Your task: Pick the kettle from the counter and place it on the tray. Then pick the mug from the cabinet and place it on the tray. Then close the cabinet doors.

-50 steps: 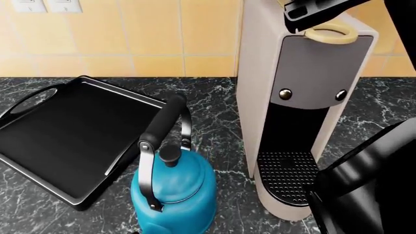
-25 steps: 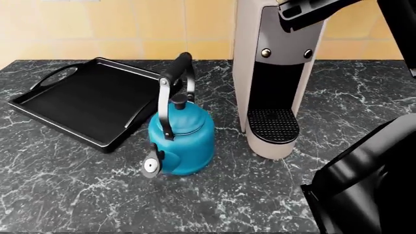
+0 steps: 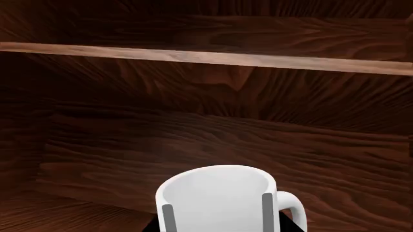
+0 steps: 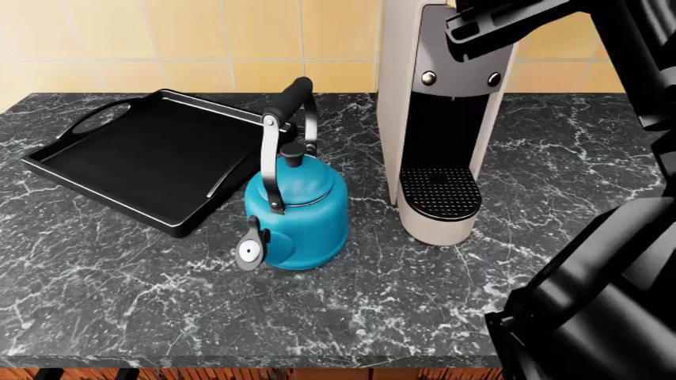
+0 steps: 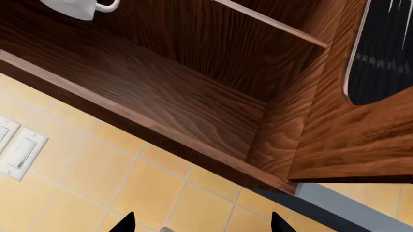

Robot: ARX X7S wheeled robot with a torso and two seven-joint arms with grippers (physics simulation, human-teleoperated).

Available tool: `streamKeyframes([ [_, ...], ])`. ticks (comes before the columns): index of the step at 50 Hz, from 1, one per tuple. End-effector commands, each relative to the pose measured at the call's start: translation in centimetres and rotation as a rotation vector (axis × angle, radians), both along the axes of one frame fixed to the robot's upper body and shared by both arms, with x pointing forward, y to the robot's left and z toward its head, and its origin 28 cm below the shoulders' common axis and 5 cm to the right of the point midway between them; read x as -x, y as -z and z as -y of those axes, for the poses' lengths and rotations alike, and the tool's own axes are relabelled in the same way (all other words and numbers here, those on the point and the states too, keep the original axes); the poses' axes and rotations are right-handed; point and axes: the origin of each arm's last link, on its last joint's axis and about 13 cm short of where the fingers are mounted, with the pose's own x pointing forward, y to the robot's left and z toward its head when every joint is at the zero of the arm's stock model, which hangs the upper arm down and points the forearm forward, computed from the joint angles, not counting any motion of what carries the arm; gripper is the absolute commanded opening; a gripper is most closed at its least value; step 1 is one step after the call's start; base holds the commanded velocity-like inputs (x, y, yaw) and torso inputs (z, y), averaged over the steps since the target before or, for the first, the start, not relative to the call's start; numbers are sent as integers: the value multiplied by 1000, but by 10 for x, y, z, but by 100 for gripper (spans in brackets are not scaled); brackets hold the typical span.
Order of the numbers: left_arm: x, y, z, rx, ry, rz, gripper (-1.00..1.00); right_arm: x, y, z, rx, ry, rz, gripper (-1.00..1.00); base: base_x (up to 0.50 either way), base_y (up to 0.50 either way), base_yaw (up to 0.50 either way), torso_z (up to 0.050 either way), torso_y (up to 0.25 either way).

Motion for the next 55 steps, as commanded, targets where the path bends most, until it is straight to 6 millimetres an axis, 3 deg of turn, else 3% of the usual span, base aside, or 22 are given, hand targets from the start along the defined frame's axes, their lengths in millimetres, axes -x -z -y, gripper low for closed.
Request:
streamKeyframes([
  [1, -1, 42, -14, -38, 81, -37, -100, -4, 5, 1, -12, -4, -11, 100, 0, 0, 0, 0, 0],
  [7, 16, 89, -23, -59, 136, -31, -100, -7, 9, 3, -19, -6, -18, 100, 0, 0, 0, 0, 0],
  [17, 23, 141, -41, -84, 140, -80, -100, -11, 14, 4, -29, -10, -25, 100, 0, 0, 0, 0, 0],
  [36, 28, 183, -60, -111, 105, -114, -100, -13, 19, 4, -33, -15, -43, 100, 0, 0, 0, 0, 0],
  [55, 0, 224, -71, -125, 47, -157, -100, -16, 19, 2, -29, -17, -50, 100, 0, 0, 0, 0, 1],
])
